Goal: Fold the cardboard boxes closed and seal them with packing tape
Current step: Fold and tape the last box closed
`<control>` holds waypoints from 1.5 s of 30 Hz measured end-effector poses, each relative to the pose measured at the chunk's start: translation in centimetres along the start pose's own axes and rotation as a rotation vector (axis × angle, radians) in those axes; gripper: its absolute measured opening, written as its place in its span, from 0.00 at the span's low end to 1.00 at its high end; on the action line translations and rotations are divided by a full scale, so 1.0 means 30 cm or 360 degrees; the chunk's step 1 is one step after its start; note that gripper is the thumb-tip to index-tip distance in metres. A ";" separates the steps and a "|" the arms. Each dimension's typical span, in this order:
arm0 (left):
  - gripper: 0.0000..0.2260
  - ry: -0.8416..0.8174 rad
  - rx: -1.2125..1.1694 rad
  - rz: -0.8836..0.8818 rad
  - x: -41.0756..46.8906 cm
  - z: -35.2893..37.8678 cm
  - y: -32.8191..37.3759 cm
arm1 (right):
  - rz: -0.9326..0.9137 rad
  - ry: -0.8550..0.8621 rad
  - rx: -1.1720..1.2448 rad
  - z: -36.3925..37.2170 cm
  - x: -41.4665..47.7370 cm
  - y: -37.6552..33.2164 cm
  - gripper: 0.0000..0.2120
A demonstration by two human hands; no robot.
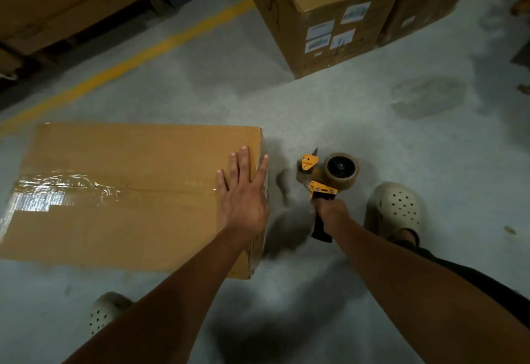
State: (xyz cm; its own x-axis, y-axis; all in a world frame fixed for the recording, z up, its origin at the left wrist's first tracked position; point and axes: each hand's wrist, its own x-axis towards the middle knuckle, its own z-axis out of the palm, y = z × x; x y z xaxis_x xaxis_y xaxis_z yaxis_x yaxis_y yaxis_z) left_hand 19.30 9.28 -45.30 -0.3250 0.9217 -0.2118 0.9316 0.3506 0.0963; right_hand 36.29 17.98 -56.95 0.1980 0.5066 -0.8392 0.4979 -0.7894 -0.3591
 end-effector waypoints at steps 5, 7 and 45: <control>0.37 -0.0022 -0.0032 -0.0011 -0.006 -0.028 0.011 | -0.0325 0.0256 -0.0705 0.003 -0.138 -0.035 0.19; 0.37 -0.0001 -0.0061 -0.0011 -0.012 -0.023 0.005 | -0.0531 0.0287 -0.0332 0.055 -0.247 -0.076 0.14; 0.32 -0.0056 0.0233 0.0812 -0.144 -0.024 -0.591 | -0.2061 0.0456 -0.2047 0.256 -0.525 -0.097 0.35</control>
State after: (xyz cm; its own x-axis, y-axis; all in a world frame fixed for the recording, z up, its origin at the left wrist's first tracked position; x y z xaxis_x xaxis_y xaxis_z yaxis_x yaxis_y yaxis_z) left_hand 4.06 -0.80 -45.40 0.1787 0.9621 -0.2060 0.9837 -0.1699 0.0595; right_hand 25.23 9.62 -45.82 -0.7347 0.6512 -0.1899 0.6677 0.7437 -0.0332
